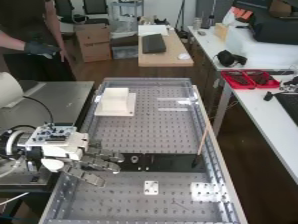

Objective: Grab the smaller nut and place it in the white container

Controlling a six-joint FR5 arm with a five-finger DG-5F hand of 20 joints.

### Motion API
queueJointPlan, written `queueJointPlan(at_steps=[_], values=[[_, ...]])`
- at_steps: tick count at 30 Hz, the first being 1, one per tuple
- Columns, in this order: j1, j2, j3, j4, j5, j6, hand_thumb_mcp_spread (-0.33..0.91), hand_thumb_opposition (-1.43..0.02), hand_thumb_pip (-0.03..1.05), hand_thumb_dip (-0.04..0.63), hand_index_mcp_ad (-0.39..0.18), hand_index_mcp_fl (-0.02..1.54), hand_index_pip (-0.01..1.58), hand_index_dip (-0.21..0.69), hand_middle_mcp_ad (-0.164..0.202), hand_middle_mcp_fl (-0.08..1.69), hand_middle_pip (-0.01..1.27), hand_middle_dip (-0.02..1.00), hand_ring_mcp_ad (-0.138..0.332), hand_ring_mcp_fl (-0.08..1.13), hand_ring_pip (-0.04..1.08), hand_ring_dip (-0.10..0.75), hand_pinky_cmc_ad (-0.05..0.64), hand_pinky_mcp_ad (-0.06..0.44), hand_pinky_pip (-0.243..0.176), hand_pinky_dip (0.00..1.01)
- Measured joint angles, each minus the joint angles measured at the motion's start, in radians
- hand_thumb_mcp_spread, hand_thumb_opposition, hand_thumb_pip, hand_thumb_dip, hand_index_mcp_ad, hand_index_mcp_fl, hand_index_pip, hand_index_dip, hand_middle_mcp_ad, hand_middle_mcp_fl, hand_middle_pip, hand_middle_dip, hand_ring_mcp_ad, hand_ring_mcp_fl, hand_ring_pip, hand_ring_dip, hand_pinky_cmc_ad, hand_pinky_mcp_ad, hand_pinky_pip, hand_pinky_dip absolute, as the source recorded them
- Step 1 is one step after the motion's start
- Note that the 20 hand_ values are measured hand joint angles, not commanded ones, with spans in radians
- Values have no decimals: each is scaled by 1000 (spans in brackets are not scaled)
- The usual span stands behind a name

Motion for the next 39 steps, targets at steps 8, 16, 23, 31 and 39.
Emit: queueJointPlan(at_steps=[8,16,23,31,39], values=[[-1,-1,-1,3,-4,3,400,-859,733,236,-166,19,1552,204,24,0,133,204,129,0,87,93,346,279,-26,180],[-4,-1,-1,9,-7,7,415,-860,733,236,-166,120,1552,204,26,3,133,204,129,0,87,93,346,278,-26,180],[-5,0,-2,10,-9,8,414,-860,731,236,-152,161,1550,199,26,3,133,204,129,0,84,101,346,278,-26,180],[-3,-1,-2,7,-7,9,414,-860,731,239,-152,159,1550,199,26,3,133,204,129,3,87,101,346,279,-24,176],[-2,-2,-3,3,-3,5,414,-859,740,244,-152,143,1550,199,28,3,133,202,127,3,84,101,346,279,-19,178]])
